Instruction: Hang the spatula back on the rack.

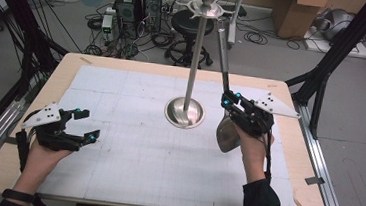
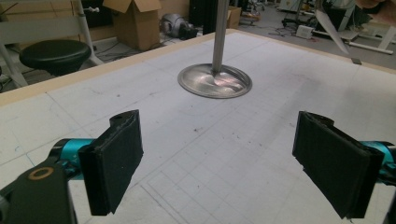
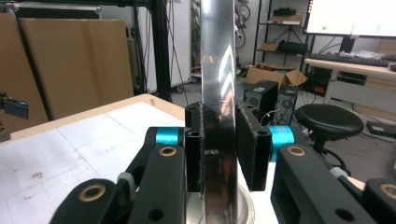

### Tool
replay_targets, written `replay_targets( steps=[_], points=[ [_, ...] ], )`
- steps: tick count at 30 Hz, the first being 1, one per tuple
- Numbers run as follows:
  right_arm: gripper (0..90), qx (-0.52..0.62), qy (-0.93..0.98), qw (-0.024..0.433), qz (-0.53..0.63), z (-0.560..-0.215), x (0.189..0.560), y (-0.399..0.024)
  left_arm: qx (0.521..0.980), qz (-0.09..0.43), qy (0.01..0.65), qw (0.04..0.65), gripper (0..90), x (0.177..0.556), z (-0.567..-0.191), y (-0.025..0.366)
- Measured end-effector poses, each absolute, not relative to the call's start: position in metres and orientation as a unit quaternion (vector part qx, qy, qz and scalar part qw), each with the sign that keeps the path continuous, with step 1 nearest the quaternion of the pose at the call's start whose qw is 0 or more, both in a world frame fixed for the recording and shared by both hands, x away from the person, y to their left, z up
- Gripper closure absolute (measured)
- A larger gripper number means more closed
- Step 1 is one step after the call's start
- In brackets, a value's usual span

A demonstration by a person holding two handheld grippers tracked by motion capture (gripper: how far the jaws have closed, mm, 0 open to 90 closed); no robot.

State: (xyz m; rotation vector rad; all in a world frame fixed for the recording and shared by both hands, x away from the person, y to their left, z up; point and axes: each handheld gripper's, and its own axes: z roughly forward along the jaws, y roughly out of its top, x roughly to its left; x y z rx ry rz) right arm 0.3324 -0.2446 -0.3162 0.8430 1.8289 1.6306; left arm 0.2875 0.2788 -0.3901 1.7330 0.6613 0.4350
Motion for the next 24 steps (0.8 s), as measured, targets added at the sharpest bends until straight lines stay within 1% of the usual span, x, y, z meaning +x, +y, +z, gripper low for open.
replay_targets(
  steps=[7, 10, 12, 15, 18, 22, 24],
  points=[
    [72.8, 0.317, 0.68, 0.27, 0.603, -0.318, 0.337, -0.242, 0.741, 0.184, 0.284, 0.58, 16.5, 0.287, -0.39, 0.278],
    [65.8, 0.318, 0.666, 0.273, 0.618, -0.315, 0.335, -0.244, 0.741, 0.185, 0.283, 0.58, 16.4, 0.288, -0.39, 0.278],
    [64.4, 0.318, 0.663, 0.278, 0.618, -0.313, 0.333, -0.247, 0.74, 0.185, 0.283, 0.582, 16.4, 0.288, -0.39, 0.278],
    [55.5, 0.323, 0.662, 0.28, 0.616, -0.312, 0.329, -0.25, 0.739, 0.186, 0.283, 0.583, 16.4, 0.288, -0.39, 0.279],
    [43.2, 0.325, 0.66, 0.294, 0.61, -0.314, 0.323, -0.254, 0.735, 0.189, 0.282, 0.586, 16.4, 0.288, -0.389, 0.28],
    [32.2, 0.332, 0.67, 0.292, 0.596, -0.32, 0.316, -0.262, 0.73, 0.191, 0.287, 0.59, 16.1, 0.29, -0.389, 0.283],
    [28.2, 0.334, 0.676, 0.291, 0.589, -0.325, 0.311, -0.267, 0.729, 0.192, 0.287, 0.591, 16.0, 0.291, -0.389, 0.283]
  ],
)
